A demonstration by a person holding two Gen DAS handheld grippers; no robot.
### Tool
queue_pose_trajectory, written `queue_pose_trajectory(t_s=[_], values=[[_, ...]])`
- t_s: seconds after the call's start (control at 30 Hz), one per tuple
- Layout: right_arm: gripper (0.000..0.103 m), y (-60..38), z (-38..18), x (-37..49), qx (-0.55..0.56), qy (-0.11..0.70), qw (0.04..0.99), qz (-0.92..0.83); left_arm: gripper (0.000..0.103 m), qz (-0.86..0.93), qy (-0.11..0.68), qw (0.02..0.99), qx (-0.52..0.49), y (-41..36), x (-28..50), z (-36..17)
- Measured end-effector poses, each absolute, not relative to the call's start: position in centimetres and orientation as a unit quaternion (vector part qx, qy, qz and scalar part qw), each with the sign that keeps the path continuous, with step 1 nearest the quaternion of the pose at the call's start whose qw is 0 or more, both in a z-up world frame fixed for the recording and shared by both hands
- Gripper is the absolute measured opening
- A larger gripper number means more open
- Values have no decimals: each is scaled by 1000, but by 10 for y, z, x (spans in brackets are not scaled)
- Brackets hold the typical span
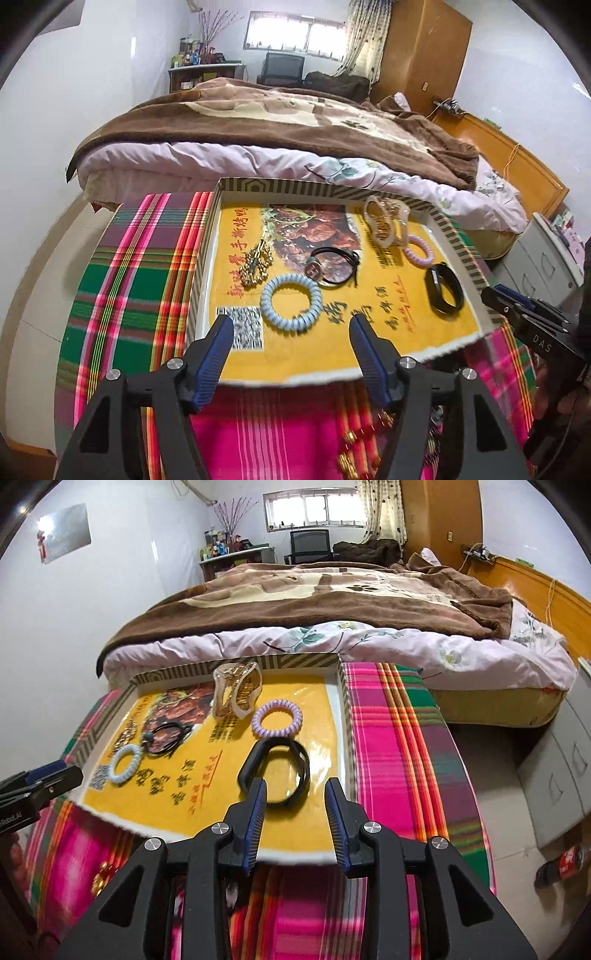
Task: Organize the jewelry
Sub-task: 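Grasp the black cord with pink bead using the right gripper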
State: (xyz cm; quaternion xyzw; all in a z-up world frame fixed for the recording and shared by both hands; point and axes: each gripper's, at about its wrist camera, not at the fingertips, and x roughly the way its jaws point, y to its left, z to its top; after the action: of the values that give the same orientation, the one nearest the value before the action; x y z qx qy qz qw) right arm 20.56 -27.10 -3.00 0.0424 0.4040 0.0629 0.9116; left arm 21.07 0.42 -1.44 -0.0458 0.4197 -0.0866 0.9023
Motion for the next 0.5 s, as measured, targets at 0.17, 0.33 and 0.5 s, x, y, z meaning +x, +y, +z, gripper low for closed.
queue_pose_trajectory(t_s=[0.17,0.33,0.5], values=[[35,-270,-33,182,42,407,909,80,70,-97,411,905,-47,7,184,-11],[42,-267,-42,164,45,417,903,91,71,-98,414,903,-59,15,159,-17],[42,-260,-53,156,48,430,896,99,71,-97,413,903,-67,22,138,-21]])
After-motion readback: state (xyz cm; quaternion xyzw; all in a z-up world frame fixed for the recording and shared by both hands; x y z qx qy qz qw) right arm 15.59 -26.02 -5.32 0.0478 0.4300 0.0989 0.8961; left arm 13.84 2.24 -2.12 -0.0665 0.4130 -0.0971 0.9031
